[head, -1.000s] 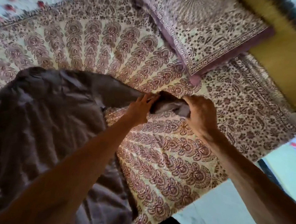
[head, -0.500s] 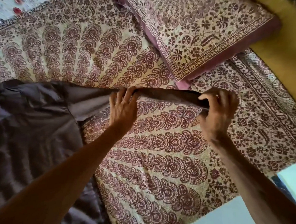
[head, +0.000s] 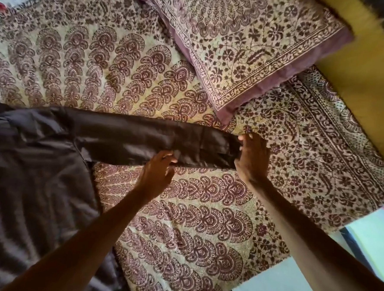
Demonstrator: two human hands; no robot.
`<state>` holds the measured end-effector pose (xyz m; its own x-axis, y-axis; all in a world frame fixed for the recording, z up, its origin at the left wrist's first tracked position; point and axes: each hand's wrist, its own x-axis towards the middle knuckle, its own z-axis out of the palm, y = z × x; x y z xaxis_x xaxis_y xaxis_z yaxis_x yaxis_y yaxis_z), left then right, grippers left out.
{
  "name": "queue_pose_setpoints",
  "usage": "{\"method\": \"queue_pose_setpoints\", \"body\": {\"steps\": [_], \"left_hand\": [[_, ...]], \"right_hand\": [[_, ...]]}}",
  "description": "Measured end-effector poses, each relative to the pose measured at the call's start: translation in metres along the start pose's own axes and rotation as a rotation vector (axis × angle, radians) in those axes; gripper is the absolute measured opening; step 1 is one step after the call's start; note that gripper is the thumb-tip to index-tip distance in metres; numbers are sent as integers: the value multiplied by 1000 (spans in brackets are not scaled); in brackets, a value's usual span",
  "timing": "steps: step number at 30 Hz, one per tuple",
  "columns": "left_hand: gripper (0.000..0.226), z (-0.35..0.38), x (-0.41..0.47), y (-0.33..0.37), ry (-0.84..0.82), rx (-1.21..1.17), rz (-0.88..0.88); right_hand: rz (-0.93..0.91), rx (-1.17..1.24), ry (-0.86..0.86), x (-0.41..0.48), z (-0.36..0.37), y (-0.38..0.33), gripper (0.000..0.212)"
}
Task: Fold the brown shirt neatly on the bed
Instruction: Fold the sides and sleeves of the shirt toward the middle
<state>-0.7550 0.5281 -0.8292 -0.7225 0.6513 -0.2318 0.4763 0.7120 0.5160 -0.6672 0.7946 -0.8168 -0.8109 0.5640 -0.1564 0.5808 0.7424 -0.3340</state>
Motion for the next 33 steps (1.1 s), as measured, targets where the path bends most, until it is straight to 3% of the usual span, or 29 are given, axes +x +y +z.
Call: {"method": "queue_pose_setpoints", "body": {"steps": [5, 10, 14, 16, 18, 21, 25, 29, 31, 33], "left_hand": [[56, -9, 28, 2, -107, 76, -117], [71, -5, 48, 12, -123, 90, -104], [72, 1, 55, 9, -144, 63, -100], [64, -4, 51, 4, -64, -42, -105], [54, -16, 44, -6, 98, -129, -134], [48, -46, 28, -49, 303, -118, -242], [57, -88, 1, -143, 452, -28, -359], [62, -100, -8, -237, 350, 26, -373], [54, -91, -3, -263, 262, 113, -353], [53, -78, 0, -271, 275, 172, -395]], "right_hand": [[-15, -133, -63, 35, 9, -2, 33], [-7, -134, 39, 68, 1, 1, 25], [28, -259, 10, 71, 1, -9, 42], [37, -273, 75, 58, 3, -25, 49], [-27, -181, 137, 39, 8, -52, 46], [-234, 54, 56, 6, 31, -118, 39], [-371, 250, -159, -18, 80, -225, 63], [-434, 216, -296, -7, 144, -333, 74], [-469, 124, -296, -1, 182, -367, 69], [-488, 30, -234, 1, 210, -378, 63]]}}
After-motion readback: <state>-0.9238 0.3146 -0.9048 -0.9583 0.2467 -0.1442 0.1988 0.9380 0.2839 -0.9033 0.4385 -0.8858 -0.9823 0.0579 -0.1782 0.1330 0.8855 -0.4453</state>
